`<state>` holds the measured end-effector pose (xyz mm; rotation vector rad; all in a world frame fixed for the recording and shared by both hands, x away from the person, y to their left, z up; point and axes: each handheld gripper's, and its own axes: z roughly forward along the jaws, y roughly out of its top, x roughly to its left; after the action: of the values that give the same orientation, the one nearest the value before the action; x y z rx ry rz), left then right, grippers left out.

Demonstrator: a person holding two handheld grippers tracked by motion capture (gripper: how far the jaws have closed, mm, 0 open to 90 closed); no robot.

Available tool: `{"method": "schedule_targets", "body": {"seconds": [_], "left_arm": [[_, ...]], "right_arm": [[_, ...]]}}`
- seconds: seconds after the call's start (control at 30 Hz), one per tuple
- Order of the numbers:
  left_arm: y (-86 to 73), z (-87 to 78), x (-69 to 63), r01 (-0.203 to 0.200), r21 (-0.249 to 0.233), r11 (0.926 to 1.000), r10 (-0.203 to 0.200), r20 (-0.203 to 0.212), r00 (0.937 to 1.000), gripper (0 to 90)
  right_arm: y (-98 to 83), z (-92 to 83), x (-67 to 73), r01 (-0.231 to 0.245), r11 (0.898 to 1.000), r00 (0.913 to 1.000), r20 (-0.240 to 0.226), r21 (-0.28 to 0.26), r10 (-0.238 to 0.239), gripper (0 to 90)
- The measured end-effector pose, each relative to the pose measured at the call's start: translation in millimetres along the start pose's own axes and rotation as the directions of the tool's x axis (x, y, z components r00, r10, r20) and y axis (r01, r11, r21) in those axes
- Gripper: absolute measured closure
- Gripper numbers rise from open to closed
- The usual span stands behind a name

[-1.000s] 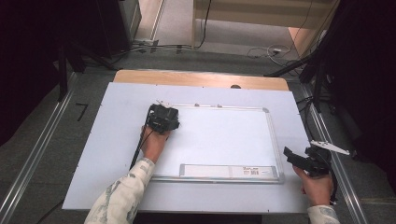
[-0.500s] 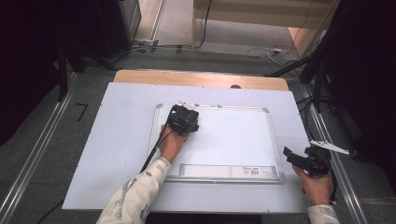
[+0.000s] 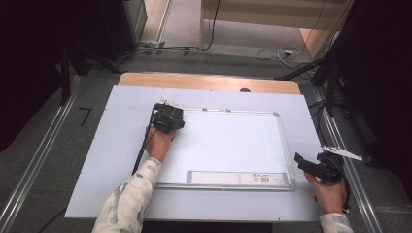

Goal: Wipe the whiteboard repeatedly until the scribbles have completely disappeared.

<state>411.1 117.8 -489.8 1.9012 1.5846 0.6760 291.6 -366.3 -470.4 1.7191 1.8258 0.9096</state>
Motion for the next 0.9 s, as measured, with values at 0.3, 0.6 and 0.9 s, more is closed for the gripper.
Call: {"method": "schedule_targets", "body": {"seconds": [0.3, 0.6, 0.9], "left_arm": [[-2.4, -4.6, -52.1, -0.099, -0.001, 0.9951, 0.098, 0.097, 0.9904, 41.0], [-16.1, -18.8, -97.2, -0.186, -0.015, 0.9825, 0.185, 0.169, 0.9680, 41.0], [-22.4, -22.6, -53.1, -0.148, -0.007, 0.9890, 0.147, 0.155, 0.9769, 40.9]], "right_arm": [[1.0, 0.6, 1.8, 0.002, 1.000, 1.0000, -0.003, 0.000, -0.002, 12.0], [0.9, 1.6, 2.2, 0.007, 1.000, 1.0000, -0.002, 0.002, -0.007, 12.0], [0.3, 1.0, 1.5, 0.001, 1.000, 1.0000, -0.003, 0.004, -0.001, 12.0]]}}
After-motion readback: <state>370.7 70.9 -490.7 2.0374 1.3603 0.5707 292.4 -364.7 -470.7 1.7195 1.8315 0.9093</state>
